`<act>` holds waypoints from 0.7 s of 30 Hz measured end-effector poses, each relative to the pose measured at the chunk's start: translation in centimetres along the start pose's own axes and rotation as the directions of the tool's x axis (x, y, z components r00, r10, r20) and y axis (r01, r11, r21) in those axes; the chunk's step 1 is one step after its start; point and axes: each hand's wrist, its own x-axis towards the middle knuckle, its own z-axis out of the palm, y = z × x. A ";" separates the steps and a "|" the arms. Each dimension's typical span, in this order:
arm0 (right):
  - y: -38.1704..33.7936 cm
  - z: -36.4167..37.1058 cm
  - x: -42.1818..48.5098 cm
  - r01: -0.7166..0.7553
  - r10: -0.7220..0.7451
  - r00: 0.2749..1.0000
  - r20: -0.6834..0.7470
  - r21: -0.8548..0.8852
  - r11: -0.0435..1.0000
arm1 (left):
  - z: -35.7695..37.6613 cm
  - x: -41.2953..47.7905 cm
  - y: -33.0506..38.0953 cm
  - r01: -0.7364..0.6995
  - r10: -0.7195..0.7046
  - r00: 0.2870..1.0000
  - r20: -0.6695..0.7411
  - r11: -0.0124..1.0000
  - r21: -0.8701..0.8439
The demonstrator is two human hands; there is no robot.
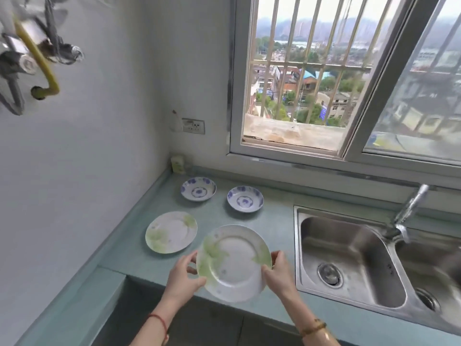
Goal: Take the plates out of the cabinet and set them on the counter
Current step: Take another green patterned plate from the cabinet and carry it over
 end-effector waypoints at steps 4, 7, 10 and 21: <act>0.8 2.9 6.2 -0.059 0.059 0.998 -0.005 -0.041 0.997 | 1.7 6.3 -1.8 0.068 -0.068 0.998 0.013 0.998 0.016; 1.9 5.1 9.8 -0.112 0.111 0.994 -0.013 -0.059 0.992 | 2.7 10.4 -3.3 0.097 -0.098 0.994 0.048 0.995 0.027; 3.3 6.8 12.9 -0.176 0.175 0.984 -0.017 -0.095 0.980 | 3.6 14.0 -4.9 0.141 -0.145 0.982 0.121 0.989 0.039; 5.1 9.7 17.4 -0.269 0.269 0.963 -0.030 -0.209 0.940 | 4.9 20.1 -8.2 0.258 -0.255 0.932 0.258 0.966 0.024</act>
